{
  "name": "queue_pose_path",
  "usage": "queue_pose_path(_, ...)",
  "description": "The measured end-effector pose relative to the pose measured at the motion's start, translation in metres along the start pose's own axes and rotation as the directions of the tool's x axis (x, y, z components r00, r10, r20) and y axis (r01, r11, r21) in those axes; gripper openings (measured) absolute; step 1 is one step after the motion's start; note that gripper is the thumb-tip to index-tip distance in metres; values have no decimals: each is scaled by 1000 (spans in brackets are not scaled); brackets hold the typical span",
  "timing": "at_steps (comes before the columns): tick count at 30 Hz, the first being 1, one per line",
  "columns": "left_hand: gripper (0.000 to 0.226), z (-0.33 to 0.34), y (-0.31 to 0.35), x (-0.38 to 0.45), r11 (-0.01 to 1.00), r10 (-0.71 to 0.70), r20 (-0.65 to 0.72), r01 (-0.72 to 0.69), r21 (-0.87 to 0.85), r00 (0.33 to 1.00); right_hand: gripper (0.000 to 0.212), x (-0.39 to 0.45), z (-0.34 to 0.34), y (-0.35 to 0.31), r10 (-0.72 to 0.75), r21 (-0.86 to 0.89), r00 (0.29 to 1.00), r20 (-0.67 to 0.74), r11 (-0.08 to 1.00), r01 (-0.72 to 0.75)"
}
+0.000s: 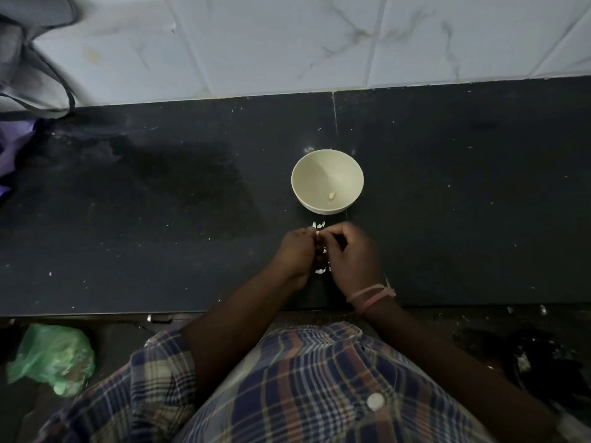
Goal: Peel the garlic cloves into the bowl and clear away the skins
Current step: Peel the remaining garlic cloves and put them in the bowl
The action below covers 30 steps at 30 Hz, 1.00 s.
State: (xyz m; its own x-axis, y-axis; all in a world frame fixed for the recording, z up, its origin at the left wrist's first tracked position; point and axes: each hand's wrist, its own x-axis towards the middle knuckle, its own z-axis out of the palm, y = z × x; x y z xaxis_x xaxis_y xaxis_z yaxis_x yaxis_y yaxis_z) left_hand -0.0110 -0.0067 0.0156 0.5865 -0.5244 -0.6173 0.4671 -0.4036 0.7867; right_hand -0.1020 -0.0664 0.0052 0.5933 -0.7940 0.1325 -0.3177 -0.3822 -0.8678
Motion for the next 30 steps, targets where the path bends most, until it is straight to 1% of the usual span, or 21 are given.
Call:
queue_pose_path(1, 34, 0, 1, 0, 1000, 20, -1, -20, 7, 1000, 6, 3, 3, -2, 201, 153, 979, -16, 968, -196)
queue_pose_path(2, 31, 0, 1, 1, 998, 54, 2, -54, 30, 999, 7, 7, 5, -5, 403, 324, 915, 12, 865, -384)
queue_pose_path(3, 26, -1, 0, 2, 994, 89, 8, -90, 69, 996, 9, 11, 7, -7, 553, 478, 829, 83, 708, -521)
queue_pose_path(4, 22, -3, -2, 4, 988, 123, 15, -124, 97, 992, 10, 13, 8, -8, 627, 578, 762, 162, 566, -588)
queue_pose_path(5, 20, -5, -3, 4, 985, 136, 18, -137, 101, 991, 10, 15, 8, -9, 642, 625, 738, 208, 493, -605)
queue_pose_path(6, 19, -7, -4, 6, 991, 119, 16, -120, 61, 993, 9, 15, 8, -9, 632, 645, 743, 221, 477, -598)
queue_pose_path(8, 17, -10, -5, 9, 996, 78, 6, -78, -44, 997, 6, 15, 8, -10, 597, 671, 769, 229, 475, -569)
queue_pose_path(10, 12, -12, -4, 8, 991, 57, -10, -57, -123, 998, 4, 14, 7, -9, 589, 676, 780, 213, 487, -553)
queue_pose_path(13, 14, -16, -5, 7, 990, 43, -66, -52, -133, 997, 4, 14, 5, -8, 597, 651, 781, 183, 522, -551)
queue_pose_path(16, 26, -16, -9, 5, 994, 44, -108, -55, -95, 993, 4, 11, 3, -5, 584, 652, 790, 187, 528, -544)
queue_pose_path(17, 27, -15, -11, 4, 994, 38, -111, -49, -94, 993, 5, 10, 2, -4, 580, 655, 794, 184, 530, -539)
queue_pose_path(20, 12, -13, -10, -1, 989, 43, -143, -62, -131, 989, 8, 9, -3, -5, 563, 665, 808, 176, 537, -519)
queue_pose_path(22, 9, -15, -10, -4, 994, 70, -213, -87, -71, 975, 8, 7, -6, -5, 551, 660, 818, 166, 554, -507)
queue_pose_path(24, 6, -19, -14, -4, 996, 89, -254, -87, 18, 963, 8, 1, -8, -3, 530, 633, 836, 143, 600, -488)
queue_pose_path(25, 11, -19, -16, -6, 994, 97, -261, -81, 71, 960, 8, -3, -9, -2, 523, 612, 842, 130, 626, -483)
queue_pose_path(26, 22, -20, -19, -5, 987, 123, -268, -90, 132, 956, 8, -6, -9, -1, 519, 592, 847, 118, 647, -480)
queue_pose_path(28, 38, -19, -20, -6, 966, 188, -249, -133, 223, 950, 10, -11, -8, 1, 514, 567, 851, 107, 672, -477)
queue_pose_path(29, 40, -17, -18, -10, 961, 215, -235, -163, 224, 948, 11, -12, -7, 1, 511, 563, 853, 106, 676, -475)
queue_pose_path(30, 35, -15, -17, -12, 959, 240, -219, -195, 208, 946, 12, -14, -7, 1, 506, 561, 856, 105, 681, -471)
